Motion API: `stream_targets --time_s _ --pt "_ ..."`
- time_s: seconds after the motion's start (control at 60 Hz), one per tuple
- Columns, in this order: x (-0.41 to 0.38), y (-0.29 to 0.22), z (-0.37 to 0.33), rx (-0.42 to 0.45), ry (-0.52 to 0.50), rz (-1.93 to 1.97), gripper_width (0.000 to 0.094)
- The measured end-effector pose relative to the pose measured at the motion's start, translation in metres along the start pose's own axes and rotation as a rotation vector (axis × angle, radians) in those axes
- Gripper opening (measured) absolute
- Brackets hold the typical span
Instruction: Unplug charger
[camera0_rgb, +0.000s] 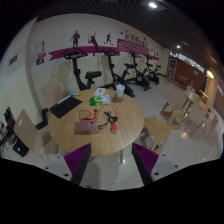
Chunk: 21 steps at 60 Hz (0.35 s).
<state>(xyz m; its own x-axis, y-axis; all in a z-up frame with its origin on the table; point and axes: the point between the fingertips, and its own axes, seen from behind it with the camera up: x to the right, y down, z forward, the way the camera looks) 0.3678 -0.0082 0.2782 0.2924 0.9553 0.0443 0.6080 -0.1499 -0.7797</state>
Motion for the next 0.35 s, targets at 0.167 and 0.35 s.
stream_targets --time_s 0.167,0.35 --pt "0.004 0.020 -0.013 0.008 -0.006 -0.021 0.0861" --pt "0.009 0.016 -0.024 0.045 0.008 -0.053 0.0858"
